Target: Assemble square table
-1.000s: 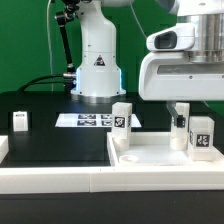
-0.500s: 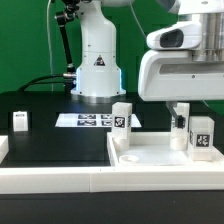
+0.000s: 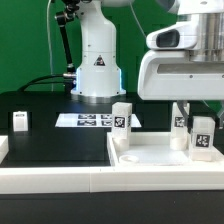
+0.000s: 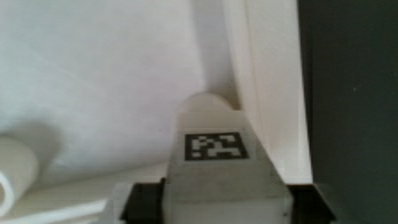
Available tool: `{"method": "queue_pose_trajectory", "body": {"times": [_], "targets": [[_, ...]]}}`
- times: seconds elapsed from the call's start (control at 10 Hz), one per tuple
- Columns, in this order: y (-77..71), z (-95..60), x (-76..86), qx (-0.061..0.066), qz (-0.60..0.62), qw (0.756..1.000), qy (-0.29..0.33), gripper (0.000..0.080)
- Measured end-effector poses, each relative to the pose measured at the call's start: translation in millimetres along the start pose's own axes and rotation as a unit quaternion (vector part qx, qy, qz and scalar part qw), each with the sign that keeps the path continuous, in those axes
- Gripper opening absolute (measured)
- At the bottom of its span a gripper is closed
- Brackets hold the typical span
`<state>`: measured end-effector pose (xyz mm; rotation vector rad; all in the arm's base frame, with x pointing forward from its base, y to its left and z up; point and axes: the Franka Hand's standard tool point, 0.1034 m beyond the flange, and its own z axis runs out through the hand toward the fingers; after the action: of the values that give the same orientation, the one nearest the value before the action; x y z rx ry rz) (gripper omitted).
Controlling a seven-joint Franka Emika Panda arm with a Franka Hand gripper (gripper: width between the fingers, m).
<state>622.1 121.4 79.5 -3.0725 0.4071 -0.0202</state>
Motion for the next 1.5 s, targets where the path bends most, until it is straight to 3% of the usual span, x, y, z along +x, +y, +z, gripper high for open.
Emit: {"method": "queue_pose_trajectory", "body": {"times": [0.4, 0.6, 1.2, 1.4, 1.5], "targets": [[-0.6, 0.6, -1.3, 0.007, 0.158, 0.987, 0.012, 0.0290], [0.7, 1.1, -2.9, 0.031, 0.293, 0.955, 0.023, 0.0290], [2.0, 0.7, -1.4, 0.050, 0.522, 0.851, 0.005, 0.0290], [1.3, 1.0, -2.7, 0.050, 0.599, 0.799, -0.002, 0.0290], [1.2, 1.0, -2.6, 0.050, 0.607, 0.793, -0.003, 0.0290]]}}
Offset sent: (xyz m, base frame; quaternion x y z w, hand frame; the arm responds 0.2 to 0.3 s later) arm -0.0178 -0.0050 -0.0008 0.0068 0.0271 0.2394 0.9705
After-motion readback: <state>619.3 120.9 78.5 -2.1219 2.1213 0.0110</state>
